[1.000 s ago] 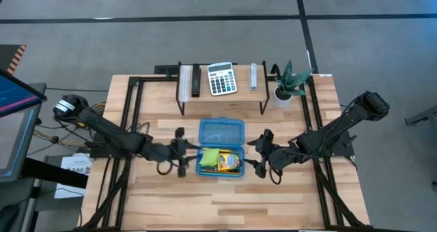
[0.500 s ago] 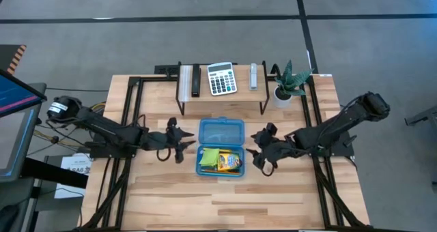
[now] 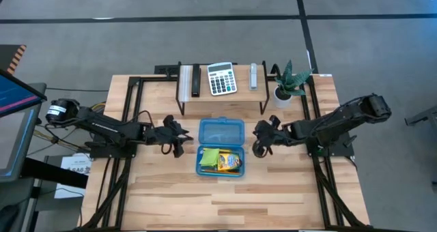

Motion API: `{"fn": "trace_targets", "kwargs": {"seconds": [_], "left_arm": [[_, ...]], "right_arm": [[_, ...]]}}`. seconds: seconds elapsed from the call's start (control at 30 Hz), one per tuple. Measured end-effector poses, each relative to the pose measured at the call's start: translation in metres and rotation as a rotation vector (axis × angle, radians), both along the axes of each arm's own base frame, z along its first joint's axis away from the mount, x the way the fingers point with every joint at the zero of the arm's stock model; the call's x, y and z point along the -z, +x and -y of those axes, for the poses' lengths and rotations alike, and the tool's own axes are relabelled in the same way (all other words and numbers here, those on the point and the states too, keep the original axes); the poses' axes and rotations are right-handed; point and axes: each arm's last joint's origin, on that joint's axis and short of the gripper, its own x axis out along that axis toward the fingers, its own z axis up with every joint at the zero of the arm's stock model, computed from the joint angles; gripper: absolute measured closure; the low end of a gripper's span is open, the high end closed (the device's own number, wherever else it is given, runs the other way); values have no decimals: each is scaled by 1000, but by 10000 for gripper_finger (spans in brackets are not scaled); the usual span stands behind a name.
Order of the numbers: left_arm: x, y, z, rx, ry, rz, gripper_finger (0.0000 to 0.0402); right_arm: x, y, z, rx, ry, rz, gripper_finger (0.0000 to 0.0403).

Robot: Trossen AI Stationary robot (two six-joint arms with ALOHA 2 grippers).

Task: Pack school essentials
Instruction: Close the blue supply box

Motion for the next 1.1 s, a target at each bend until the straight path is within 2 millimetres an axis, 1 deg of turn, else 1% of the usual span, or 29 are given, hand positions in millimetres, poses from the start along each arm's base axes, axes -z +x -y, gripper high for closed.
{"fn": "trace_targets", "kwargs": {"seconds": [0.1, 0.23, 0.27, 0.43, 0.6, 0.77, 0.97, 1.1], "left_arm": [[2, -1, -3, -25, -13, -22, 313], [6, 1, -9, -38, -19, -40, 382], [8, 1, -11, -43, -22, -54, 392], [20, 8, -24, -58, -63, -79, 400], [34, 20, -37, -50, -103, -51, 401], [48, 26, -47, -89, -148, -42, 401], [61, 29, -53, -145, -201, -49, 401], [61, 31, -53, -150, -206, -23, 401]], "right_arm": [[14, -4, 14, 25, 56, 16, 385], [23, -8, 29, 44, 122, 45, 395], [25, -9, 32, 45, 135, 54, 397], [27, -10, 41, 55, 179, 82, 395], [27, -10, 41, 77, 198, 90, 398], [28, -11, 46, 110, 206, 85, 400], [28, -12, 58, 172, 227, 102, 401], [28, -12, 57, 165, 242, 112, 401]]}}
